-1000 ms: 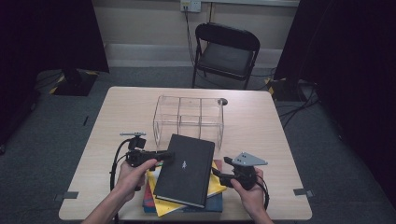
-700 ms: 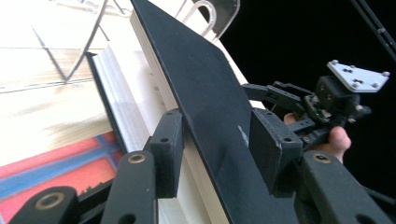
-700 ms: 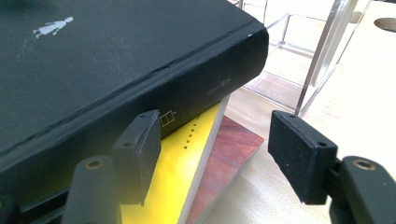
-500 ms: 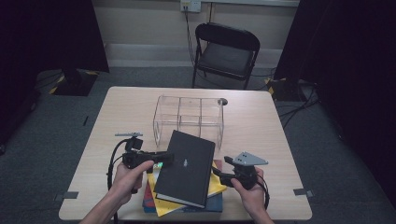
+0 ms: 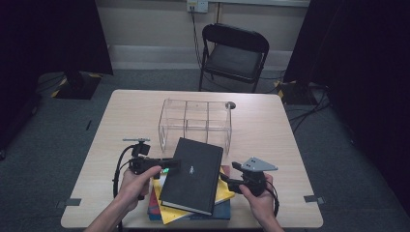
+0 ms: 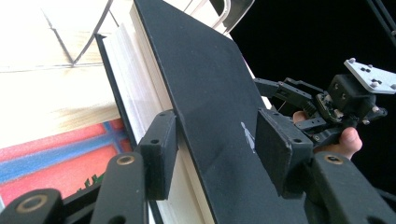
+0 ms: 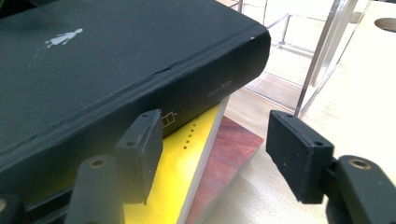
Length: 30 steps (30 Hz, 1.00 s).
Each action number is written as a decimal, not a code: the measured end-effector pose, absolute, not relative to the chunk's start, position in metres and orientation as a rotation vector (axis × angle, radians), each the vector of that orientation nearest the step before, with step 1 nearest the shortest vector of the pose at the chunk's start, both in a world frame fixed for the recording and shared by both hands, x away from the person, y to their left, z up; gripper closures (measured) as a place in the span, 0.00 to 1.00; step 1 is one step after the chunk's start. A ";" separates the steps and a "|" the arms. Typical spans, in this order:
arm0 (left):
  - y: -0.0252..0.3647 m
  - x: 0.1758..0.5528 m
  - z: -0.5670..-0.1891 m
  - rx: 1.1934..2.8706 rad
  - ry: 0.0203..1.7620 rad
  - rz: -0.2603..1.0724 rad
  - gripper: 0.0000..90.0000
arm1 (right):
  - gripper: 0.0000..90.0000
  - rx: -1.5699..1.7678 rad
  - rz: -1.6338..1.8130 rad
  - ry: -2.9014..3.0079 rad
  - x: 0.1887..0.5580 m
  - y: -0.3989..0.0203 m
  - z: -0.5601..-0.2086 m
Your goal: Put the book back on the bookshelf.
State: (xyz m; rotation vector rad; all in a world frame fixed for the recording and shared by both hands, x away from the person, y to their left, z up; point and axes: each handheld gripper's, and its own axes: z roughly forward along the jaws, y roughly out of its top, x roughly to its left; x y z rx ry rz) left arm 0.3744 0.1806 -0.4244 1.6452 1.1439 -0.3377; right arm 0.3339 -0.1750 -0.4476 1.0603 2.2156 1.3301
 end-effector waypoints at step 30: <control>0.159 0.390 -0.429 1.651 1.111 -0.476 0.56 | 0.48 1.040 1.341 2.243 0.333 -0.175 -0.446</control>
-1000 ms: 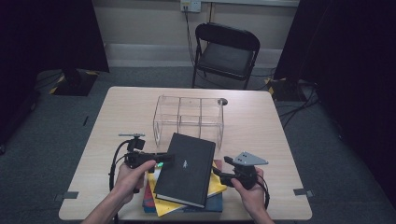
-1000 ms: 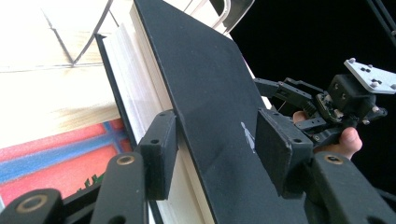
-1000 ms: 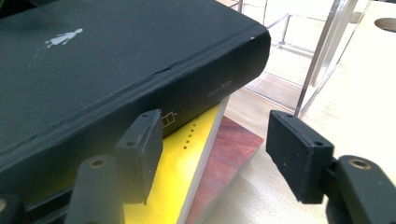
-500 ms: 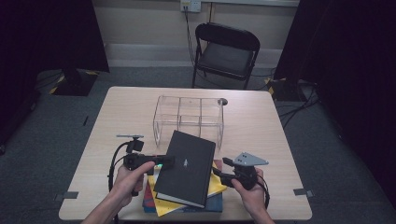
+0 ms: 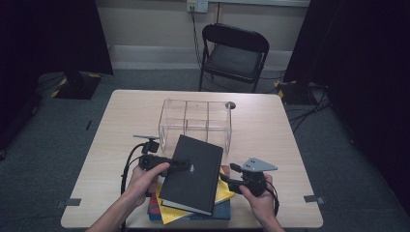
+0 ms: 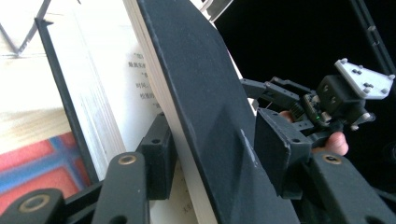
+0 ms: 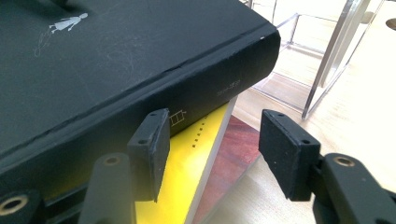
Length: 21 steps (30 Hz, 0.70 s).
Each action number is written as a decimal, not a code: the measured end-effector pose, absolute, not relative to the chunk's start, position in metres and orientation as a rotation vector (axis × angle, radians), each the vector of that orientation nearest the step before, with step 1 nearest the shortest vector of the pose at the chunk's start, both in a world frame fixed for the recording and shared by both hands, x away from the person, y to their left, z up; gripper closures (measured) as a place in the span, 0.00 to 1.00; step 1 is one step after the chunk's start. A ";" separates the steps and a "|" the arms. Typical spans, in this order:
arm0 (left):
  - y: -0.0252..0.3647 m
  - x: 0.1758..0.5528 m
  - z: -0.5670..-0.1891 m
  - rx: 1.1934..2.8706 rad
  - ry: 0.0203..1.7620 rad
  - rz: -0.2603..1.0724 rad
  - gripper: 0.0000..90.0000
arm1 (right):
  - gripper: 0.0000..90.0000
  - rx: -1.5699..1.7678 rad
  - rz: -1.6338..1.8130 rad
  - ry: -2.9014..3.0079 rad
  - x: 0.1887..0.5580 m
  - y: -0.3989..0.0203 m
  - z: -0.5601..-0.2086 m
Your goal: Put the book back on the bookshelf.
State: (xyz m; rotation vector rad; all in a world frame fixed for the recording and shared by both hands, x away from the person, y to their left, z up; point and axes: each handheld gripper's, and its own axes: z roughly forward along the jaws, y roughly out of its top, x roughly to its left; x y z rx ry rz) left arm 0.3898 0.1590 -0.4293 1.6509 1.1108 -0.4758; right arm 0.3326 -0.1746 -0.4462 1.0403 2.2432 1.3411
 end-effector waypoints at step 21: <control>0.145 0.407 -0.431 1.683 1.004 -0.525 0.68 | 0.39 1.038 1.343 2.252 0.337 -0.177 -0.446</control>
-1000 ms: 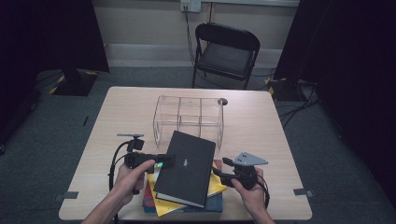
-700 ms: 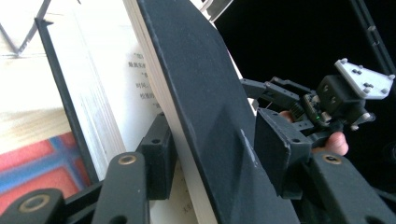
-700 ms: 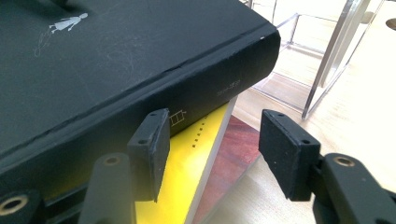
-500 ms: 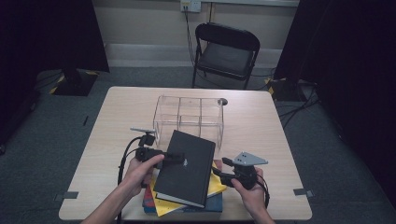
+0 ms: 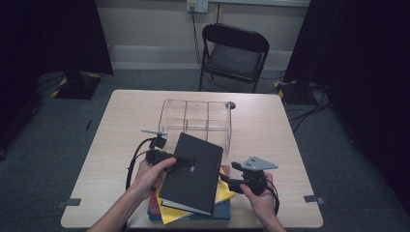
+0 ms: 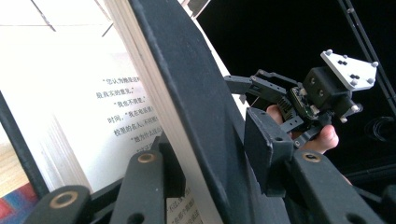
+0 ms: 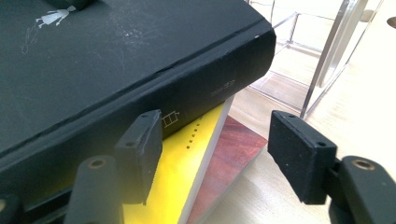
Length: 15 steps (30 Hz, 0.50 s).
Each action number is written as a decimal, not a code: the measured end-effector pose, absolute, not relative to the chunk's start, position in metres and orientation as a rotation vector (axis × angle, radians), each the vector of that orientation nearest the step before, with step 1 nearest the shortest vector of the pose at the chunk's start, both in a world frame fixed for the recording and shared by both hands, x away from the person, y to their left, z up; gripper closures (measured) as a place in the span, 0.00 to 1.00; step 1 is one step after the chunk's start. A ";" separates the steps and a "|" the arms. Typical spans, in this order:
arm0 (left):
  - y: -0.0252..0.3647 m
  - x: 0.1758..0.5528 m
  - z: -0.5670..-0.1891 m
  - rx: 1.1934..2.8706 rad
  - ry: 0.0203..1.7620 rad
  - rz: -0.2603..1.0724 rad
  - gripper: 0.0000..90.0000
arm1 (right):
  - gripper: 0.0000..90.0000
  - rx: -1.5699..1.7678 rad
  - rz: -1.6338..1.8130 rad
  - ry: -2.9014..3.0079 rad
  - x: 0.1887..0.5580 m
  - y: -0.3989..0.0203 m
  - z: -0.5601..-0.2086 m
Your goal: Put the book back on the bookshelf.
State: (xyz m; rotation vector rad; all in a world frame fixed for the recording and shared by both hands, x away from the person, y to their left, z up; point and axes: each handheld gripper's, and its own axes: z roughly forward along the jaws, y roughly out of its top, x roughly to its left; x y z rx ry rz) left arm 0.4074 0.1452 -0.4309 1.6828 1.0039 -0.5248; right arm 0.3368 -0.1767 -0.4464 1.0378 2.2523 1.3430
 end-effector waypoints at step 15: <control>0.143 0.387 -0.414 1.707 0.902 -0.353 0.70 | 0.20 1.048 1.564 2.245 0.331 -0.185 -0.433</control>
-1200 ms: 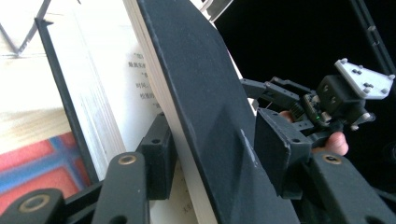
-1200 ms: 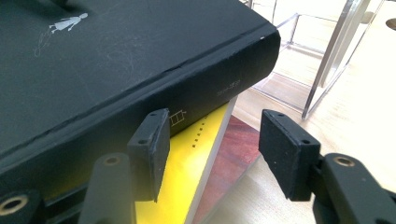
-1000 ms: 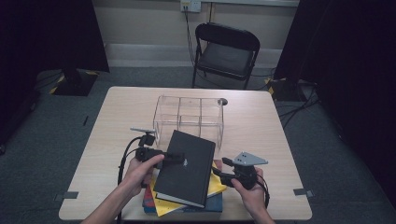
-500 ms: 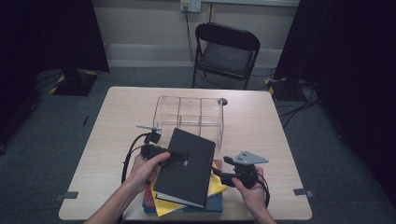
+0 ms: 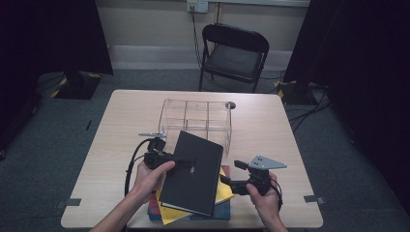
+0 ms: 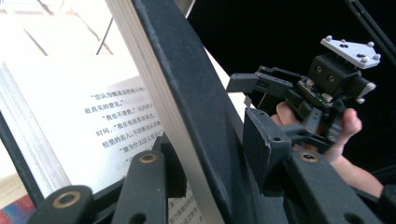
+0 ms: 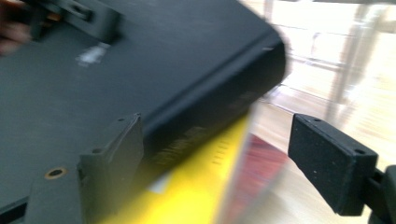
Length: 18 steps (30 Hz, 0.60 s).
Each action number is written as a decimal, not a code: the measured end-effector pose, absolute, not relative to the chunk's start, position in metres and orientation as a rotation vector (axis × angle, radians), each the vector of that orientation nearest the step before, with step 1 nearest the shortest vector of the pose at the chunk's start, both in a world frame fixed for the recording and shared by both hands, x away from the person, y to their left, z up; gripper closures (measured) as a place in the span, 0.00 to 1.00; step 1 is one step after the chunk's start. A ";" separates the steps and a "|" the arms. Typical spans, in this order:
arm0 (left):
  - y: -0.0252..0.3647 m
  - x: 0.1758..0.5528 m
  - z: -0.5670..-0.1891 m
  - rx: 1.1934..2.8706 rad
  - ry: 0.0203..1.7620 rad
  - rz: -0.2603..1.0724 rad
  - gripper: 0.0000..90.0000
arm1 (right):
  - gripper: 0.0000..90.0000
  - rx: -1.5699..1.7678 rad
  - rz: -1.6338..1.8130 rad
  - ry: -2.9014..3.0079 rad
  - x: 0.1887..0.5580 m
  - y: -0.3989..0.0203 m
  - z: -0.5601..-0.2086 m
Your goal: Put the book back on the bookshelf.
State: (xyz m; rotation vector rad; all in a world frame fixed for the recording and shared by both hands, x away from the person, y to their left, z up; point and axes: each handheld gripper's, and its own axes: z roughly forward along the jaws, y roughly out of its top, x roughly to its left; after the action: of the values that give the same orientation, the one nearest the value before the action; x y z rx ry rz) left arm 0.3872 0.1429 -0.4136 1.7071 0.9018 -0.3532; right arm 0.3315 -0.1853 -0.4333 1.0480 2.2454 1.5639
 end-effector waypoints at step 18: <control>0.144 0.357 -0.395 1.691 0.695 -0.186 0.71 | 0.09 1.053 1.961 2.482 0.352 -0.160 -0.443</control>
State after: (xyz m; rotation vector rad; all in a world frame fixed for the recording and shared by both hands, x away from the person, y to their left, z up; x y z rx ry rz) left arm 0.3570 0.1445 -0.3951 1.6913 0.6946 -0.1856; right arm 0.3519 -0.1601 -0.4427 1.0533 2.4819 1.9608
